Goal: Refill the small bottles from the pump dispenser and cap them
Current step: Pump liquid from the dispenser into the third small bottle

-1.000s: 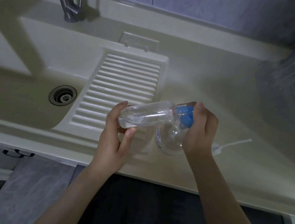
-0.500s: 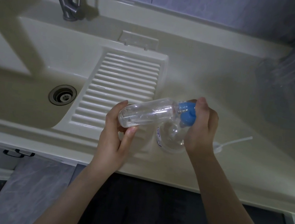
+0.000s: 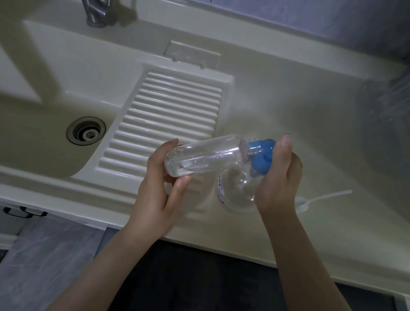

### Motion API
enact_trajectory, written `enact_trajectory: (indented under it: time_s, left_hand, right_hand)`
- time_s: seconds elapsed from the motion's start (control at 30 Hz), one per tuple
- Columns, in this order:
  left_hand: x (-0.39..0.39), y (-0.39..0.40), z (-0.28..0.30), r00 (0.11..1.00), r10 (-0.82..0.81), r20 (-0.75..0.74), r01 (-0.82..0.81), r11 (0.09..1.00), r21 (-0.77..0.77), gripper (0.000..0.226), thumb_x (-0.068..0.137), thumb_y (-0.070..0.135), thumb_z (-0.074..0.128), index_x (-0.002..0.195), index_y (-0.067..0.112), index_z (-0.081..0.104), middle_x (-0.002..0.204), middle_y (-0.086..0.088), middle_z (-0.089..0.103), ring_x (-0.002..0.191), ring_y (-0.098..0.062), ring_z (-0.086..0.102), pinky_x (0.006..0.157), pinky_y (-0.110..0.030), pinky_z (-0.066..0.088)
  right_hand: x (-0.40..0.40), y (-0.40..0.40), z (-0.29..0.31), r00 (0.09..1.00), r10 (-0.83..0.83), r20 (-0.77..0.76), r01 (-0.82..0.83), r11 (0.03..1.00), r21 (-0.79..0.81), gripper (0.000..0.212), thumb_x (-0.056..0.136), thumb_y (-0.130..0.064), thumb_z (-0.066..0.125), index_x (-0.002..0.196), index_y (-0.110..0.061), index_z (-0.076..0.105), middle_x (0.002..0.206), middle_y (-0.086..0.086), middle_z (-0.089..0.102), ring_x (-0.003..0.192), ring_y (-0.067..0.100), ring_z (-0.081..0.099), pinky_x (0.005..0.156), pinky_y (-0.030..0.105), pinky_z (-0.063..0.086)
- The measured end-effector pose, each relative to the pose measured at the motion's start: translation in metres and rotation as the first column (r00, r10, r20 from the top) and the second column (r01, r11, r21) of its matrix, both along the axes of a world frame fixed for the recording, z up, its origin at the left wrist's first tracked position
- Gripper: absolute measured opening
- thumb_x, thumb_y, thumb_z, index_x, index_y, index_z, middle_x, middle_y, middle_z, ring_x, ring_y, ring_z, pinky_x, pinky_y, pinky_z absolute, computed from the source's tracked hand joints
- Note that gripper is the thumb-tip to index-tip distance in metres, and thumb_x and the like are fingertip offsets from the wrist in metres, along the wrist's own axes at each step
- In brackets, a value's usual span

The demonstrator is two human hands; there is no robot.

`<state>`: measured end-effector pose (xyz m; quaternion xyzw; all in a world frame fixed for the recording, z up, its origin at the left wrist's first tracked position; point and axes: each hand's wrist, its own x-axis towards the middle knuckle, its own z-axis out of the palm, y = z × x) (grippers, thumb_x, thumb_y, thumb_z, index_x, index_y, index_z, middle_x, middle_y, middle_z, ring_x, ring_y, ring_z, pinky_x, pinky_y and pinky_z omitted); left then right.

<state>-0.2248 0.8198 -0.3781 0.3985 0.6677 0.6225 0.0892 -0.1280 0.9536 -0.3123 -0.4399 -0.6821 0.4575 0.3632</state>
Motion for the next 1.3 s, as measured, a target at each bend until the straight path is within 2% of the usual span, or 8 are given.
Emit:
enact_trajectory:
  time_s: [0.1,0.3,0.47,0.6,0.87,1.03,1.2,1.3]
  left_hand:
    - [0.0,0.0,0.0,1.0,0.004,0.003,-0.004,1.0,0.006,0.048,0.091,0.056,0.043,0.134,0.039,0.029,0.113,-0.001,0.05,0.088,-0.016,0.057,0.076,-0.026,0.047]
    - [0.0,0.0,-0.001,1.0,0.01,-0.005,-0.01,1.0,-0.006,0.05,0.092,0.056,0.043,0.134,0.034,0.03,0.111,0.0,0.051,0.086,-0.013,0.057,0.075,-0.026,0.048]
    - [0.0,-0.001,-0.001,1.0,0.016,0.012,-0.016,0.999,-0.034,0.048,0.091,0.058,0.042,0.134,0.041,0.028,0.107,-0.012,0.054,0.083,-0.011,0.057,0.074,-0.027,0.05]
    - [-0.001,-0.001,-0.001,1.0,0.017,0.016,-0.016,0.999,-0.035,0.049,0.09,0.06,0.042,0.135,0.05,0.025,0.107,-0.012,0.053,0.085,-0.011,0.057,0.076,-0.029,0.05]
    - [-0.002,0.001,-0.004,1.0,0.005,-0.001,-0.005,1.0,-0.013,0.046,0.092,0.052,0.044,0.134,0.046,0.028,0.111,-0.011,0.052,0.087,-0.015,0.056,0.076,-0.03,0.049]
    - [-0.002,0.001,-0.005,0.999,0.006,-0.032,-0.007,1.0,-0.025,0.046,0.092,0.054,0.043,0.134,0.04,0.029,0.114,-0.016,0.053,0.089,-0.018,0.058,0.078,-0.026,0.048]
    - [-0.002,0.001,-0.004,1.0,0.011,-0.029,-0.012,0.999,-0.036,0.045,0.092,0.053,0.043,0.133,0.038,0.029,0.11,-0.016,0.054,0.087,-0.017,0.058,0.077,-0.03,0.049]
    - [-0.003,0.001,-0.005,1.0,0.004,-0.02,-0.004,1.0,-0.024,0.046,0.094,0.051,0.042,0.135,0.037,0.028,0.105,-0.015,0.054,0.085,-0.019,0.057,0.077,-0.032,0.049]
  right_hand:
    - [0.0,-0.003,0.004,1.0,0.009,-0.008,-0.009,1.0,0.005,0.053,0.073,-0.067,0.017,0.048,-0.049,0.06,0.046,-0.019,0.055,0.057,0.015,0.051,0.073,0.043,0.047]
    - [0.001,-0.002,0.003,0.998,0.029,-0.06,-0.03,0.999,-0.021,0.047,0.074,-0.064,0.024,0.052,-0.05,0.064,0.048,-0.016,0.056,0.057,0.012,0.055,0.072,0.042,0.046]
    - [0.0,0.001,-0.003,0.997,0.065,-0.041,-0.064,0.997,0.035,0.047,0.078,-0.053,0.024,0.052,-0.03,0.055,0.05,-0.007,0.049,0.058,0.023,0.048,0.065,0.051,0.044]
    - [0.0,0.002,-0.005,0.998,0.052,-0.037,-0.05,0.997,0.054,0.042,0.079,-0.05,0.023,0.05,-0.032,0.048,0.048,-0.01,0.046,0.056,0.024,0.044,0.061,0.05,0.041]
    - [0.001,-0.001,-0.002,1.0,-0.007,-0.01,0.006,1.0,-0.03,0.069,0.07,-0.069,0.017,0.059,-0.017,0.061,0.062,0.01,0.061,0.071,0.035,0.058,0.078,0.052,0.048]
    - [0.002,-0.002,0.001,1.0,0.001,0.021,-0.001,1.0,-0.008,0.058,0.069,-0.071,0.018,0.052,-0.024,0.048,0.054,-0.004,0.049,0.062,0.025,0.05,0.074,0.05,0.046]
    - [0.001,0.001,-0.002,0.999,0.031,-0.045,-0.033,0.999,-0.043,0.052,0.073,-0.064,0.024,0.055,-0.034,0.063,0.054,-0.009,0.059,0.065,0.025,0.058,0.076,0.049,0.05]
    - [0.0,0.003,-0.007,0.996,0.042,-0.076,-0.041,0.999,0.014,0.049,0.076,-0.056,0.026,0.054,-0.023,0.055,0.053,-0.006,0.054,0.062,0.029,0.053,0.07,0.053,0.048]
